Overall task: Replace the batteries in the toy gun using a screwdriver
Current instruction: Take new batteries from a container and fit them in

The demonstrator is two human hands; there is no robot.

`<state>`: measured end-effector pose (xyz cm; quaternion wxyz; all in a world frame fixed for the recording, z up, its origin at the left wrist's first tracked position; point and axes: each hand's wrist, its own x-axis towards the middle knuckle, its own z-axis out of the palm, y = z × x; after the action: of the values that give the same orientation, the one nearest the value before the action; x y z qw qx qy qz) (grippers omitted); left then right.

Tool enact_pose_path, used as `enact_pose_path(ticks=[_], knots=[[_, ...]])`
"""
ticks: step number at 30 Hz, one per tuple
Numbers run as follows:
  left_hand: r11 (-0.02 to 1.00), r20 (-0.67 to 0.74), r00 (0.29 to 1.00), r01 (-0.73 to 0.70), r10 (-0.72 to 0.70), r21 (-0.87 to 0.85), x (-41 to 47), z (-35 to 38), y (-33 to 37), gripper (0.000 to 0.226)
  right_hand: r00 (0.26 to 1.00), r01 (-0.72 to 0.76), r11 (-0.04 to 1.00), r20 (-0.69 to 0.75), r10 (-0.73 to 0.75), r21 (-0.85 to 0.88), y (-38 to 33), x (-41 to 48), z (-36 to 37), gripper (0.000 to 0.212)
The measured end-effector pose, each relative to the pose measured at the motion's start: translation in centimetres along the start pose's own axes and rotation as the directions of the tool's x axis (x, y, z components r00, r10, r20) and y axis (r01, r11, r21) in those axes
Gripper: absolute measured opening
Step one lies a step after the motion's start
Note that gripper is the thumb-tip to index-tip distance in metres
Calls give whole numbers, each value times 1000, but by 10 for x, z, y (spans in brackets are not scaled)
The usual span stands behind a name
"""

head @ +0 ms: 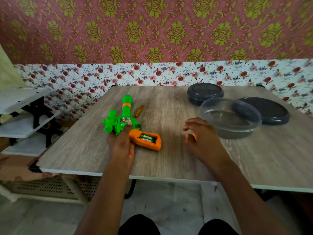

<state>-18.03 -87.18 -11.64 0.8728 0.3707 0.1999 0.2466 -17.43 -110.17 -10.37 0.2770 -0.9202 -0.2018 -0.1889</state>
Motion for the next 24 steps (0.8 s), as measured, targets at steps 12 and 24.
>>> enact_pose_path(ticks=[12,24], knots=[[1000,27,999,-18,18,24,-7,2,2,47,962,-97,929,205,180,-357,0,-8,-4,42],[999,41,999,-33,33,-6,-4,1,1,36,974,43,980,-227,3,195,-27,-5,13,31]])
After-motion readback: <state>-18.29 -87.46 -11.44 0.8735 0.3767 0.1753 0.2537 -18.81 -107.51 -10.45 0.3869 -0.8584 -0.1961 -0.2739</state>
